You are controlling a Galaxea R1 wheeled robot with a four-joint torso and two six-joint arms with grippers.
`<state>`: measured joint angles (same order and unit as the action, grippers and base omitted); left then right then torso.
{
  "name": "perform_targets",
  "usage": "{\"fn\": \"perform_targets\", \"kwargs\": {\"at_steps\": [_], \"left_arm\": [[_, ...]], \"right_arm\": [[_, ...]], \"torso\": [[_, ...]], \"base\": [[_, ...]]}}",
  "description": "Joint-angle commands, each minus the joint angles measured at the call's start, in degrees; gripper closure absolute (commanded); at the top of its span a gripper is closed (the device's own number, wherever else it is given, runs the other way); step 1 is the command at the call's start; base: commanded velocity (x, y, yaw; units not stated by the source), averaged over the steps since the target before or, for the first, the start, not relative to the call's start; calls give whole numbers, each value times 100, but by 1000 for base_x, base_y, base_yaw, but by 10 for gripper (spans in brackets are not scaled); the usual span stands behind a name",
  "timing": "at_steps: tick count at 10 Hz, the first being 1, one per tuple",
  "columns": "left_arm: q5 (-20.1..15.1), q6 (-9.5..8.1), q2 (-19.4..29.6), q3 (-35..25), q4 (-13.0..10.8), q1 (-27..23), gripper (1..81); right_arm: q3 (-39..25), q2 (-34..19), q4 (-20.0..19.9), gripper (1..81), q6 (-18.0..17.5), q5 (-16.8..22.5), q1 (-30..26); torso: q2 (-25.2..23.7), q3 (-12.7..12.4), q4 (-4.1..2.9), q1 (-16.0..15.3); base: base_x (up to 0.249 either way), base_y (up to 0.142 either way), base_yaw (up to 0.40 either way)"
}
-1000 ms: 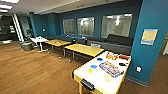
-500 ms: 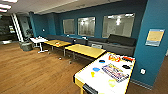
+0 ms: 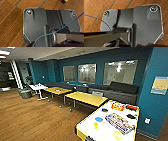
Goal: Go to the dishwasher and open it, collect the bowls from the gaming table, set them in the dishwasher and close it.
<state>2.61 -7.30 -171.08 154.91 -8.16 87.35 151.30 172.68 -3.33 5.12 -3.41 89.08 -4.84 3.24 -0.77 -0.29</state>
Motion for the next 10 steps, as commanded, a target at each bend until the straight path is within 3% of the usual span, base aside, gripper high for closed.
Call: {"fn": "perform_targets", "kwargs": {"at_steps": [1, 10], "left_arm": [[-278, 27, 39, -4, -19, -301, 10], [-278, 35, 22, -13, -28, -292, 10]], "right_arm": [[-40, 6, 60, 10, 24, 289, -289], [-40, -12, 60, 10, 24, 280, -280]], "torso": [[0, 0, 0, 0], [0, 0, 0, 0]], "base": [[173, 106, 0], [171, 106, 0]]}}
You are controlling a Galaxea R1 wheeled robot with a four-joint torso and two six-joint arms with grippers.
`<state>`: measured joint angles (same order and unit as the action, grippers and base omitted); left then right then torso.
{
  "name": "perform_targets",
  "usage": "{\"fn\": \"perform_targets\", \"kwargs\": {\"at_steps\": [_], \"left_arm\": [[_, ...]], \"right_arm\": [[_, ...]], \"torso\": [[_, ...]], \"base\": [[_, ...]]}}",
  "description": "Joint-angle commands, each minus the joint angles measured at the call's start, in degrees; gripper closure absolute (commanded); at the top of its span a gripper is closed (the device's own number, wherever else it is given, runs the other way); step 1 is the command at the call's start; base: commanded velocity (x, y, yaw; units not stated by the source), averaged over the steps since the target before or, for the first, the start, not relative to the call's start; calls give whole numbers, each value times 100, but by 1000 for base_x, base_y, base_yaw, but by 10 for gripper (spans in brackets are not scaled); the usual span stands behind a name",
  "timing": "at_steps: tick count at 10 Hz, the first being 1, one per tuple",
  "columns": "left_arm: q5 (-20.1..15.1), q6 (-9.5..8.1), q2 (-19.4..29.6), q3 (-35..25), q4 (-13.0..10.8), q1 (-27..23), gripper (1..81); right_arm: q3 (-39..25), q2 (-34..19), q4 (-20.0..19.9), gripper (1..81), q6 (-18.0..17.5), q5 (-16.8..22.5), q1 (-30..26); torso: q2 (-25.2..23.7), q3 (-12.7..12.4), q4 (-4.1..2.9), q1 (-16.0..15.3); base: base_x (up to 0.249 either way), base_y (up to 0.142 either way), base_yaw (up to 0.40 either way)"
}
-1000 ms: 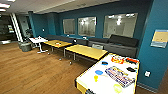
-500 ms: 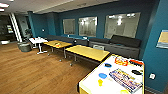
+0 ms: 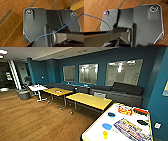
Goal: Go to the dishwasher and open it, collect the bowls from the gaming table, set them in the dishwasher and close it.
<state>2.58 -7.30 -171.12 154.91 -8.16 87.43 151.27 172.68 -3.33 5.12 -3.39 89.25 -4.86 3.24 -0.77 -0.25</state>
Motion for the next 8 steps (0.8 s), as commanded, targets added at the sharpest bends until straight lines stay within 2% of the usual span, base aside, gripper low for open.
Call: {"fn": "perform_targets", "kwargs": {"at_steps": [1, 6, 8], "left_arm": [[-276, 35, 25, -4, -28, -301, 10], [-267, 36, 34, -13, -28, -292, 10], [-276, 28, 25, -12, -37, -292, 10]], "right_arm": [[-38, -12, 52, 10, 24, 277, -289], [-38, -12, 60, 10, 24, 277, -289], [-38, -3, 60, 10, 24, 277, -289]], "torso": [[0, 0, 0, -2], [0, 0, 0, 2], [2, 0, 0, -5]], "base": [[170, 106, 0], [167, 106, 0], [156, 41, 0]]}}
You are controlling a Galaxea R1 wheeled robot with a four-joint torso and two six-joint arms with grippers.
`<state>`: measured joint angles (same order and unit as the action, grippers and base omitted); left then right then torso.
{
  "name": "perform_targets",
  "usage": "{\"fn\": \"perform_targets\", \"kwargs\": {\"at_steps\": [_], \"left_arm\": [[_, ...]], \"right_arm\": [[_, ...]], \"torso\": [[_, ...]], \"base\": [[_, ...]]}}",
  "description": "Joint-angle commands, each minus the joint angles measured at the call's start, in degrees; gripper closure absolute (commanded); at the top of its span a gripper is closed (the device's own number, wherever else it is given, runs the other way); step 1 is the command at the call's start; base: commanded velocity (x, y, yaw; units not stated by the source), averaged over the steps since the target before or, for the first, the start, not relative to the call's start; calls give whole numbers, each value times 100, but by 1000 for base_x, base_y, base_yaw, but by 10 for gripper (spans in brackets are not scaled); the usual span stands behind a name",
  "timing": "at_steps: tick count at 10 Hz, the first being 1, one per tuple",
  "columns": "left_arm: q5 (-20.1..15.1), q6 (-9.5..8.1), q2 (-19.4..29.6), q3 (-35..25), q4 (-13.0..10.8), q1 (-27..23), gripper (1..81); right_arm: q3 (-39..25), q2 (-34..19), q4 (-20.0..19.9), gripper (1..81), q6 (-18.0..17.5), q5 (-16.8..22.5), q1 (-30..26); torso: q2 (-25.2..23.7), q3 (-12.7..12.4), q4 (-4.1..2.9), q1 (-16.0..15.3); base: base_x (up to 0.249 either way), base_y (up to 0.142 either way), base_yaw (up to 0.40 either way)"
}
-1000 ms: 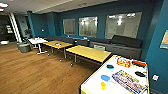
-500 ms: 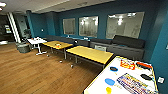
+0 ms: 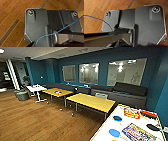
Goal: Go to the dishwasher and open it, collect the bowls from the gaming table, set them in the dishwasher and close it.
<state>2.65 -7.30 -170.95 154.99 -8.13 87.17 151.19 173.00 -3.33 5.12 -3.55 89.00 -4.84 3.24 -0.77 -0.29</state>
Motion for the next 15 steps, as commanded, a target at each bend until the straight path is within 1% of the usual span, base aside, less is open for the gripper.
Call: {"fn": "perform_targets", "kwargs": {"at_steps": [1, 3, 8, 10, 12, 15], "left_arm": [[-282, 36, 8, -13, -39, -266, 10], [-282, 36, -1, -13, -39, -275, 10], [-300, 27, -1, -13, -13, -266, 10], [-282, 36, -1, -13, -39, -266, 10], [-282, 36, -1, -13, -39, -266, 10], [-282, 36, 7, -13, -39, -266, 10]], "right_arm": [[-29, -35, 60, 10, 24, 293, -264], [-29, -35, 60, 10, 24, 293, -273], [-29, -35, 60, 10, 24, 293, -273], [-29, -26, 60, 10, 24, 293, -264], [-29, -35, 60, 10, 24, 293, -255], [-29, -26, 43, 10, 24, 302, -291]], "torso": [[0, 0, 0, 0], [2, 0, 0, -2], [4, 0, 0, 2], [4, 0, 0, 2], [4, 0, 0, 5], [2, 0, 0, 5]], "base": [[124, 0, 0], [86, 0, 0], [-19, 0, 0], [0, 0, -58], [0, 0, -288], [0, 0, -395]]}}
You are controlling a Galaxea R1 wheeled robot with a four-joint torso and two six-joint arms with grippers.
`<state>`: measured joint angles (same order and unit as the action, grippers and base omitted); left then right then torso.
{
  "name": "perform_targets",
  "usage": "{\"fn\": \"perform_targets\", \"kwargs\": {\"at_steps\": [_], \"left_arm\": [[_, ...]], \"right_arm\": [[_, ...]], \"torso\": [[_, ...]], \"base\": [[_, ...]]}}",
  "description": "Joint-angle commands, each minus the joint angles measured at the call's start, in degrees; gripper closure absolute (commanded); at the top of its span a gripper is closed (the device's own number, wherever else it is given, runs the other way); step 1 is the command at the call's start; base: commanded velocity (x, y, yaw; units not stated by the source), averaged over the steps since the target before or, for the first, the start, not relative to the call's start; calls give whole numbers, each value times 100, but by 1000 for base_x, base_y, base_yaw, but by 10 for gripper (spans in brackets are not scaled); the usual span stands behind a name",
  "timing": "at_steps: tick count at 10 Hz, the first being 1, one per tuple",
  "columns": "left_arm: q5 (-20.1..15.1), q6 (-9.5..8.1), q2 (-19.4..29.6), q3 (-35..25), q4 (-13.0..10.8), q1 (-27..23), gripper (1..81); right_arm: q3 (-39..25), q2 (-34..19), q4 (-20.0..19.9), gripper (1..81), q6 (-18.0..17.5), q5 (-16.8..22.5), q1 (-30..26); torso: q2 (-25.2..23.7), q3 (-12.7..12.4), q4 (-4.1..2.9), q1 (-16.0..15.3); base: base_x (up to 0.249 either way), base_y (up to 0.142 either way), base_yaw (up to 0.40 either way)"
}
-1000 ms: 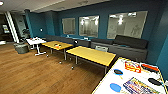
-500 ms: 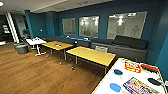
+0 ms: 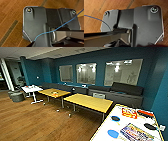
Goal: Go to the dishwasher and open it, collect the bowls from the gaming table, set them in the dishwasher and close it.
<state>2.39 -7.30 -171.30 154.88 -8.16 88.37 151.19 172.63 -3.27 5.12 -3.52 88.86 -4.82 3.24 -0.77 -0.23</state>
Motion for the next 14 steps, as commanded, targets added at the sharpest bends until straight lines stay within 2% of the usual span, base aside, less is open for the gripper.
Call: {"fn": "perform_targets", "kwargs": {"at_steps": [1, 9, 14], "left_arm": [[-257, 36, 34, -2, -37, -386, 10], [-265, 36, 34, 16, -28, -386, 10], [-265, 27, 43, 8, -37, -386, 10]], "right_arm": [[-29, 11, 28, 10, 24, 300, -285], [-3, 20, 54, 10, 24, 370, -285], [6, 20, 54, 10, 24, 352, -293]], "torso": [[0, 0, 0, 0], [2, 0, 0, -2], [0, 0, 0, -2]], "base": [[0, 0, -400], [0, 0, -398], [0, 0, -292]]}}
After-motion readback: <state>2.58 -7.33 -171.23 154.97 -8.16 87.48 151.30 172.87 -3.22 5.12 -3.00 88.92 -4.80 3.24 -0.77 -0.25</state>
